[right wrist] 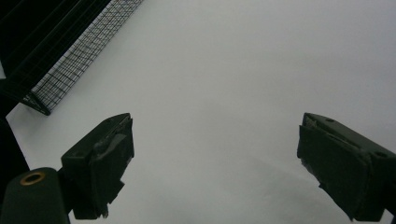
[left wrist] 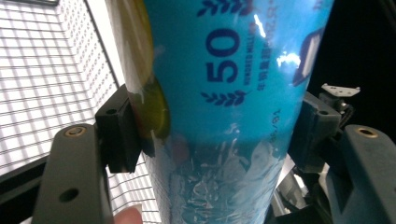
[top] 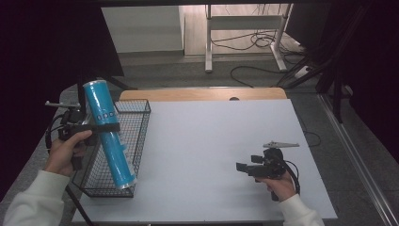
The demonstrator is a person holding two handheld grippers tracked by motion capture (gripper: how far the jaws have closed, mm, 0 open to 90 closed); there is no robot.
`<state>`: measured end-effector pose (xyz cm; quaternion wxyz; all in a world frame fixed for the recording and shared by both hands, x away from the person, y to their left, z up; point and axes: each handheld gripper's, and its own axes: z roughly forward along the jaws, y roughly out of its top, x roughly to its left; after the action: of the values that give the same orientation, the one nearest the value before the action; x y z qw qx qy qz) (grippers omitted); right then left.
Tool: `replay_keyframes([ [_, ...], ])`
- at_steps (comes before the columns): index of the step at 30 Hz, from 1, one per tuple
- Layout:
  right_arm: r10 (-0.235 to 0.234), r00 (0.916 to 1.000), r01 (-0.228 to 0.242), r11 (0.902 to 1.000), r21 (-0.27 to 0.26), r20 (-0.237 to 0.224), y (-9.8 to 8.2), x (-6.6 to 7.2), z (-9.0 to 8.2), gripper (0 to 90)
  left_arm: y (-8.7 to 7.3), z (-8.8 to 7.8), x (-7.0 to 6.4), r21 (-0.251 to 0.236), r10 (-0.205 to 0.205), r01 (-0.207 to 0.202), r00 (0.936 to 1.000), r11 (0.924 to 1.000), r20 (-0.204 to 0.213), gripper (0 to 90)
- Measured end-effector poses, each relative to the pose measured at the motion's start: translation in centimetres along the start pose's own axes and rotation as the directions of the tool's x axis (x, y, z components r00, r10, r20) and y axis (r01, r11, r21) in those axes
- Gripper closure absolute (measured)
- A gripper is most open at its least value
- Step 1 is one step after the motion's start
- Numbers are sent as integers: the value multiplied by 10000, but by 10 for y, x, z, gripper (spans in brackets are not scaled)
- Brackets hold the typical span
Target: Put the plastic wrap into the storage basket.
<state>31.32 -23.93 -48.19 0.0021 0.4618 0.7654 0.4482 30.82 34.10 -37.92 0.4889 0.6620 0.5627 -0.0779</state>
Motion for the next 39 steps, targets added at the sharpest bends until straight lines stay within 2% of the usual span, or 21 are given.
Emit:
replay_keyframes([
  [5, -17, 10000, 17, 10000, 33, -1, 0, 0, 0, 116, 9, -8, 7, 26, 52, -50, 9981, 10000, -610, 320],
  [8, 41, 10000, -41, 10000, 41, 25, 0, 0, 0, 117, 16, -15, 11, 118, 87, -74, 9940, 9999, -1088, 320],
  [9, 41, 10000, -41, 10000, 41, 25, 0, 0, 0, 117, 16, -15, 11, 118, 87, -74, 9940, 9999, -1088, 320],
  [10, 43, 10000, -43, 10000, 65, 38, 0, -1, 1, 117, 18, -16, 13, 307, 193, -150, 9894, 9994, -1437, 320],
  [11, 43, 10000, -43, 10000, 65, 38, 0, -1, 1, 117, 18, -16, 13, 307, 193, -150, 9894, 9994, -1437, 320],
  [14, 34, 10000, -34, 10000, 78, 41, 0, -1, 1, 117, 20, -13, 16, 593, 343, -231, 9800, 9980, -1959, 320],
  [20, -26, 10000, 26, 10000, 58, 22, 0, -1, 0, 120, 17, 2, 28, 1190, 349, -50, 9674, 9929, -2508, 320],
  [30, 31, 10000, -32, 10000, 47, 25, 1, -2, 0, 120, 13, 22, 36, 1696, 443, 60, 9556, 9855, -2914, 320],
  [39, 67, 10000, -67, 10000, -3, 23, 1, -3, -1, 120, 11, 32, 37, 2063, 536, 89, 9538, 9784, -2956, 320],
])
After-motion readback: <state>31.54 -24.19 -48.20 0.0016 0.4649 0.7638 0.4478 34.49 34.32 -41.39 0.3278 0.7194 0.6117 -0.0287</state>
